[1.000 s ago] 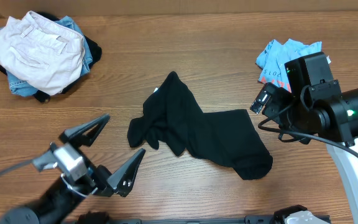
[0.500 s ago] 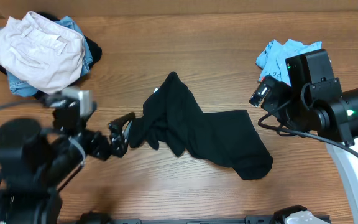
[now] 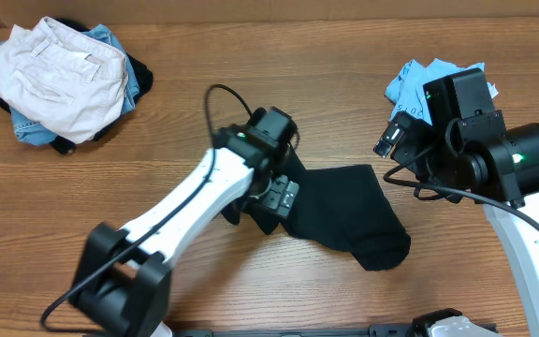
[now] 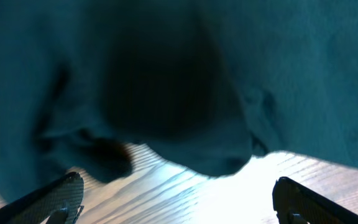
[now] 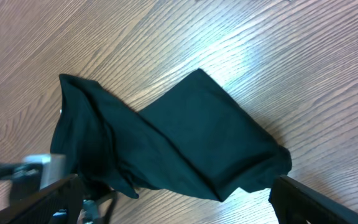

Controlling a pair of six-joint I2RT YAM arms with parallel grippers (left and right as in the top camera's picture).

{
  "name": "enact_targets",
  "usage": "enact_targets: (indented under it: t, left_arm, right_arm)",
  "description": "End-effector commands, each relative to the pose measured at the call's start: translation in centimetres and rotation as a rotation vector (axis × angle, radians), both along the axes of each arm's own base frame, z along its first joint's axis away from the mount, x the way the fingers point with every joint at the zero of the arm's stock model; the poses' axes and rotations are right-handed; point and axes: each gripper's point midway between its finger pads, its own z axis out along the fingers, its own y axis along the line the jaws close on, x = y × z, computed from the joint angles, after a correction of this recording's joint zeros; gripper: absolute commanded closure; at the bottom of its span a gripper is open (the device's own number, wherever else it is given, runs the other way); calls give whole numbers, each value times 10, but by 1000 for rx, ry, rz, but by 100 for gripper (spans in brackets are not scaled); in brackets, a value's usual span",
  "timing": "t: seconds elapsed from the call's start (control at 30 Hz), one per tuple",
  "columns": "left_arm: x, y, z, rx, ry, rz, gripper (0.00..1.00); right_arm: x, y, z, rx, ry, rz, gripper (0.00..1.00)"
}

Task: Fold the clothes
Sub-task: 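Reach the left gripper to the black shirt's left edge and grasp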

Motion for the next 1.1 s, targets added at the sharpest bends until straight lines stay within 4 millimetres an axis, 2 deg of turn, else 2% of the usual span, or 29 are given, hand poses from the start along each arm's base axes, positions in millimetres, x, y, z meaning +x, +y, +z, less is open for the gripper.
enact_targets:
  t: [0.0, 0.07, 0.23, 0.33, 0.57, 0.67, 0.77, 0.83, 0.9, 0.93, 0.97, 1.07]
  left_arm:
    - [-10, -21, -17, 2, 46, 58, 0]
    - [-13, -29, -21, 13, 34, 49, 0]
    - [-10, -23, -23, 44, 11, 163, 0]
    - [-8, -7, -31, 120, -22, 221, 0]
    - [-7, -6, -35, 131, -21, 162, 0]
    - [-18, -7, -35, 138, 15, 162, 0]
    - [-20, -8, -36, 155, 7, 159, 0]
    - [-22, -2, -43, 184, 12, 160, 15]
    - [-27, 2, -48, 198, 25, 166, 16]
    - [-26, 2, -48, 198, 24, 168, 28]
    - [-26, 2, -48, 197, 24, 169, 33]
    - [-27, 1, -49, 194, 25, 173, 33]
  right_arm:
    - [4, -9, 3, -41, -24, -25, 0]
    - [5, -12, 2, -58, -23, -32, 0]
    - [7, -11, -3, -64, 0, -31, 0]
    - [9, -10, -8, -66, 19, -29, 0]
    - [13, -9, -12, -68, 27, -29, 0]
    - [14, -8, -11, -67, 22, -29, 0]
    - [16, -8, -11, -65, 16, -29, 0]
    - [13, -9, -12, -68, 27, -29, 0]
    - [12, -9, -12, -69, 30, -28, 0]
    - [13, -9, -12, -69, 28, -29, 0]
    - [13, -9, -12, -68, 26, -29, 0]
    - [13, -9, -12, -68, 27, -29, 0]
